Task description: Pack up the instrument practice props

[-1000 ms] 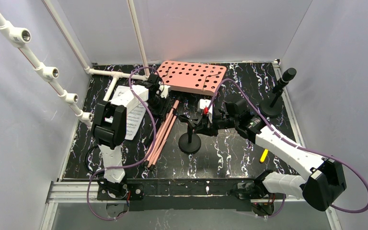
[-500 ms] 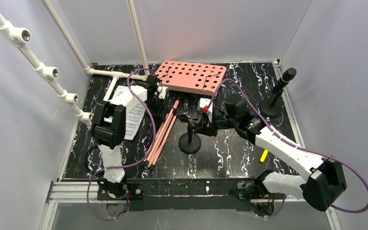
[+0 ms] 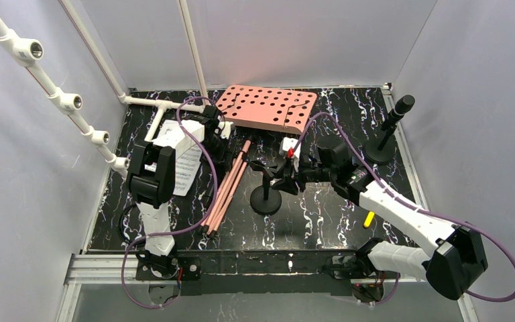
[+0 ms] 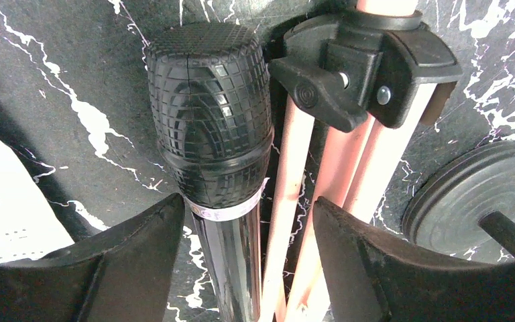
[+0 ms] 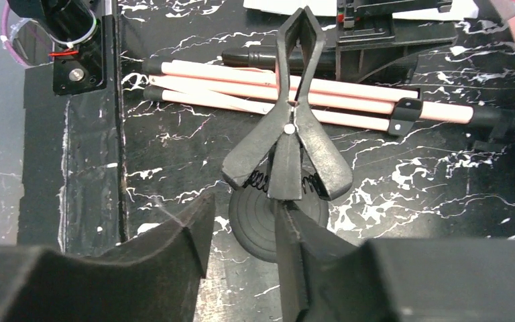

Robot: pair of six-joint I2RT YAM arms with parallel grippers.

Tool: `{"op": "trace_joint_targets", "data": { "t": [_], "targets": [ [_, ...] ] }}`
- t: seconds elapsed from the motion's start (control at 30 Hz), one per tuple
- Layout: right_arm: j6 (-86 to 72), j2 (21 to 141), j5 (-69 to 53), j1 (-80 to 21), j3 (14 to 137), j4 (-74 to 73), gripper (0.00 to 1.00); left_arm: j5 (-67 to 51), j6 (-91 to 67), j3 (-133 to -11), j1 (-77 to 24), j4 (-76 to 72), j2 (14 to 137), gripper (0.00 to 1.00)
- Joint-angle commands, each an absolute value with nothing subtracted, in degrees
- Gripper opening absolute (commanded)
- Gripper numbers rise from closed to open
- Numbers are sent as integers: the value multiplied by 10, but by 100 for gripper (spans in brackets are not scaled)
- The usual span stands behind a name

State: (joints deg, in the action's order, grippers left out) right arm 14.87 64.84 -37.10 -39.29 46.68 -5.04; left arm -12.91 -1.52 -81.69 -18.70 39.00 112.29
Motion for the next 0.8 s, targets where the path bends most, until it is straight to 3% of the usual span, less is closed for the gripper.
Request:
{"op": "trace_joint_targets", "data": {
  "t": [0.0,0.47,0.53,0.77],
  "targets": [
    [142,617,-356,-393,461,-9,50,-177,-21,-809,-193,398,1128,69],
    [125,529,-307,-394,423,18,88,-121,-24,-770,-193,374,985,78],
    [119,519,-298,-393,410,25,97,-117,-25,-763,-193,369,959,79],
    [72,485,-265,-393,343,110,99,-92,-25,-734,-194,348,848,79]
  ]
}}
